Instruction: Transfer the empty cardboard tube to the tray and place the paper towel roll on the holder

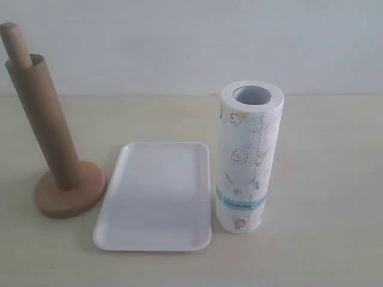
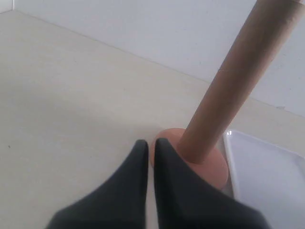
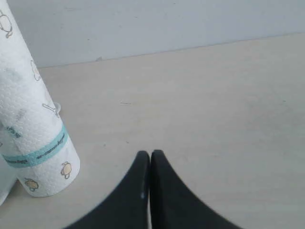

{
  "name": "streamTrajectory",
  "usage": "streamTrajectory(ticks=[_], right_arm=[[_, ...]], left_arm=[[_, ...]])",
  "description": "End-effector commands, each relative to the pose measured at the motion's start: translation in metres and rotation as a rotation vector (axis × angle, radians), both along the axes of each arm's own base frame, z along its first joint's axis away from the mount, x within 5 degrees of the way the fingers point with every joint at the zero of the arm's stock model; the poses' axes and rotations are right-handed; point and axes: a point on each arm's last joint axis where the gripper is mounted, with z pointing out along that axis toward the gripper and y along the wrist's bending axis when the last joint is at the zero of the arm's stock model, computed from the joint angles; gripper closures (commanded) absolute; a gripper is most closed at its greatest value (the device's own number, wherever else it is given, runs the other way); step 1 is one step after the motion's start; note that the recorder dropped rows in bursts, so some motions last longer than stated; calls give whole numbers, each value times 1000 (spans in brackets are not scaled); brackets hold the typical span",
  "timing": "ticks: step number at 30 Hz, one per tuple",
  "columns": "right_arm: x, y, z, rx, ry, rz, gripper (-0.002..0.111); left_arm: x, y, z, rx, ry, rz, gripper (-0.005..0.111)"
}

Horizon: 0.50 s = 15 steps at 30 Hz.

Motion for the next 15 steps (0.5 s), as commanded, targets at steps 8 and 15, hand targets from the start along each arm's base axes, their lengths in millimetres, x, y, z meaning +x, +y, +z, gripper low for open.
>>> streamTrajectory(ticks=[8,15], right_arm=[[0,0,1,-3,-13,-3,108],[0,0,1,-3,-13,-3,108]], left_arm=[[0,0,0,0,-1,1,103],[0,1,1,23,-4,3,103]])
